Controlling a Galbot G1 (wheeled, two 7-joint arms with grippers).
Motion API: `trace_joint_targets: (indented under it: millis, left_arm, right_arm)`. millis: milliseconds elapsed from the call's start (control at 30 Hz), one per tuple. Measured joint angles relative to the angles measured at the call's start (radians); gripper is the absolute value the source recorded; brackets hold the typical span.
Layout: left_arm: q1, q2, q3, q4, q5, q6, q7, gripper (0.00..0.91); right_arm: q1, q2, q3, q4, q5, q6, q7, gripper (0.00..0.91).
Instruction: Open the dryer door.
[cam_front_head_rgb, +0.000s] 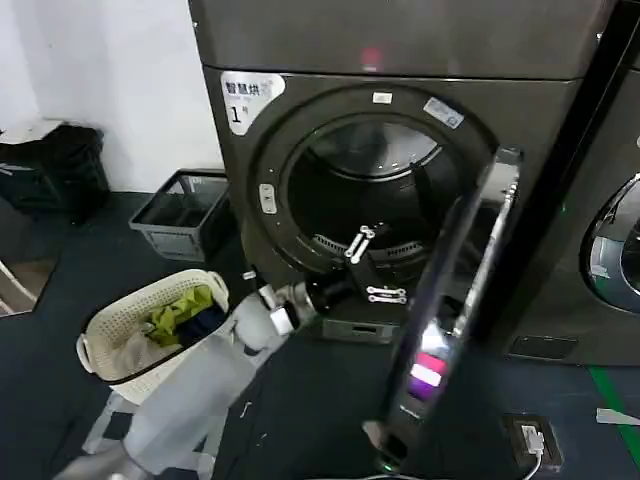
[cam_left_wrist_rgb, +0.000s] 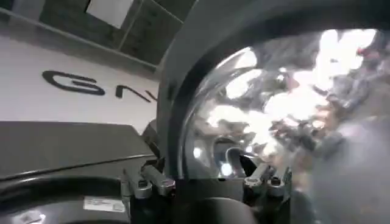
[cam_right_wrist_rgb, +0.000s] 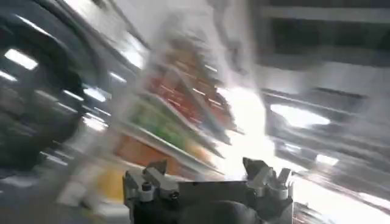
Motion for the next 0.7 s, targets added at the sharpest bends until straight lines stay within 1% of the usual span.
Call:
trace_joint_targets:
  millis: [67,133,267,367,467,567,700]
  left_arm:
    - [-0.01,-0.019,0.014,0.015,0.002,0.001,-0.002,0.907]
    - [-0.02,-0.037,0.026,0.03,0.01,0.001,-0.006,0.907]
    - [-0.027,-0.077,0.049,0.064,0.033,0.011,-0.023,0.907]
    - [-0.032,-0.11,0.066,0.087,0.043,0.017,-0.027,0.907]
    - [-0.036,-0.143,0.083,0.109,0.057,0.019,-0.03,0.907]
    - [-0.041,-0.176,0.1,0.13,0.068,0.023,-0.033,0.907]
    - [-0.054,-0.218,0.123,0.158,0.089,0.027,-0.046,0.907]
  right_arm:
    - [0.004,0.02,0.026,-0.016,-0.013,-0.009,0.03,0.907]
    - [0.011,0.035,0.053,-0.031,-0.018,-0.032,0.072,0.907]
    - [0.013,0.034,0.103,-0.065,-0.023,-0.075,0.141,0.907]
    - [0.012,0.034,0.131,-0.095,-0.057,-0.089,0.186,0.907]
    - [0.014,0.034,0.148,-0.127,-0.106,-0.108,0.23,0.907]
    - [0.018,0.034,0.167,-0.161,-0.159,-0.15,0.284,0.907]
    - [0.005,0.034,0.185,-0.168,-0.186,-0.232,0.343,0.907]
